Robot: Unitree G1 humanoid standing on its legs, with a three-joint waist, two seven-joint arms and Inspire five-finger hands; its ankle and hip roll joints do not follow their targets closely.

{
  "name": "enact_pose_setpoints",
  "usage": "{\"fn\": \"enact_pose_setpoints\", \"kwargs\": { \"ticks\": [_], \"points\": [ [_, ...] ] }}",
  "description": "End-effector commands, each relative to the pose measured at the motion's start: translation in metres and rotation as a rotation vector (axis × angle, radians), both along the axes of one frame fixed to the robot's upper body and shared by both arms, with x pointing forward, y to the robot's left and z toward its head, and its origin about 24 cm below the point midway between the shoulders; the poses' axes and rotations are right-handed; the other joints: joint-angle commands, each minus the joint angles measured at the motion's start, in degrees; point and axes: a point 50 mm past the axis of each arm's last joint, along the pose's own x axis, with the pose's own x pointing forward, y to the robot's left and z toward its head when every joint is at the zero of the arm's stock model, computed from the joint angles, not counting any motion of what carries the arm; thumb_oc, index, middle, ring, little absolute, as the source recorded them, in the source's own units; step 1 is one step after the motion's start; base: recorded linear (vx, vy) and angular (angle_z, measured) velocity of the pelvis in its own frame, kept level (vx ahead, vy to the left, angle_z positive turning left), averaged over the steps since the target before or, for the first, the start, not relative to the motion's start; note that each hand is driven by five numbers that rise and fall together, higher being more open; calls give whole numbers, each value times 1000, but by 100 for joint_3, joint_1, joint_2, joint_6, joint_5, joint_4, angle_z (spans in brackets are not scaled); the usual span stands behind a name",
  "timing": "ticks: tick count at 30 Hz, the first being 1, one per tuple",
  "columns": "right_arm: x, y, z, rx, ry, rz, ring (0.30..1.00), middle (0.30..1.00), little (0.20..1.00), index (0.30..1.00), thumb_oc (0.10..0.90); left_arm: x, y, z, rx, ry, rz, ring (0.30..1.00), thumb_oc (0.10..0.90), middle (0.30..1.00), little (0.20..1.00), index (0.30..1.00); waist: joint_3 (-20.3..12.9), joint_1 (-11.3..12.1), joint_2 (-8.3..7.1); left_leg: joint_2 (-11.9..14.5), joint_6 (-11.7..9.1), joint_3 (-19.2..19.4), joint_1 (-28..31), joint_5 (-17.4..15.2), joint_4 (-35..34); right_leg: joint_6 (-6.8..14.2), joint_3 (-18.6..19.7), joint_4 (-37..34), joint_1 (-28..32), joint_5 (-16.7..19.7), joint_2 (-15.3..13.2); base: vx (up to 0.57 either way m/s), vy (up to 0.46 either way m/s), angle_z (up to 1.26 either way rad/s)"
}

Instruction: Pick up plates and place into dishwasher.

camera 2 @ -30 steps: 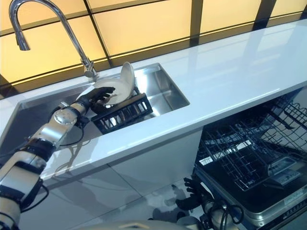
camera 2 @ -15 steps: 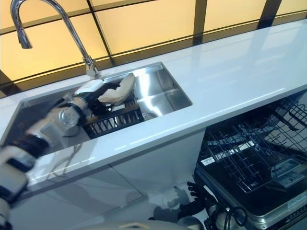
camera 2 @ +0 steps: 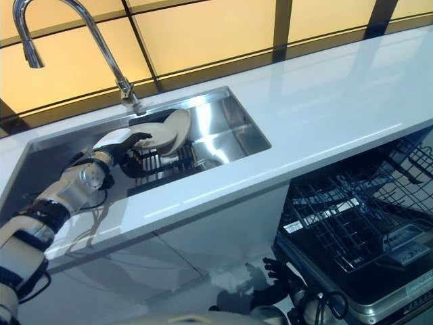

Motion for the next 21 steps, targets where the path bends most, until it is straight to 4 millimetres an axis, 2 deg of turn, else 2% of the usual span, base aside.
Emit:
{"fn": "enact_pose_setpoints", "kwargs": {
  "ticks": [1, 12, 18, 21],
  "points": [
    [30, 9, 19, 39, -164, 49, 900, 900, 900, 900, 800, 24, 3, 75, 29, -282, 27, 900, 800, 900, 900, 900, -28, -63, 0, -309, 150, 96, 294, -978, 40, 298, 188, 55, 246, -597, 262, 0, 0, 0],
    [28, 10, 18, 36, -156, 62, 900, 900, 900, 900, 800, 23, 2, 76, 122, -336, 2, 900, 800, 900, 900, 900, -36, -73, 4, -311, 151, 94, 298, -985, 40, 300, 190, 55, 252, -605, 256, 0, 0, 0],
    [24, 4, 16, 29, -143, 67, 900, 900, 900, 900, 800, 19, 0, 89, 380, -530, -85, 900, 800, 900, 900, 900, -55, -79, -9, -308, 151, 96, 280, -993, 40, 294, 214, 55, 227, -596, 255, 15, 2, 0],
    [23, 3, 16, 26, -139, 68, 900, 900, 900, 900, 800, 17, 0, 89, 433, -556, -105, 900, 800, 900, 900, 900, -53, -84, -11, -308, 151, 102, 280, -995, 40, 292, 228, 55, 223, -587, 256, 13, 3, 0]
  ]
}}
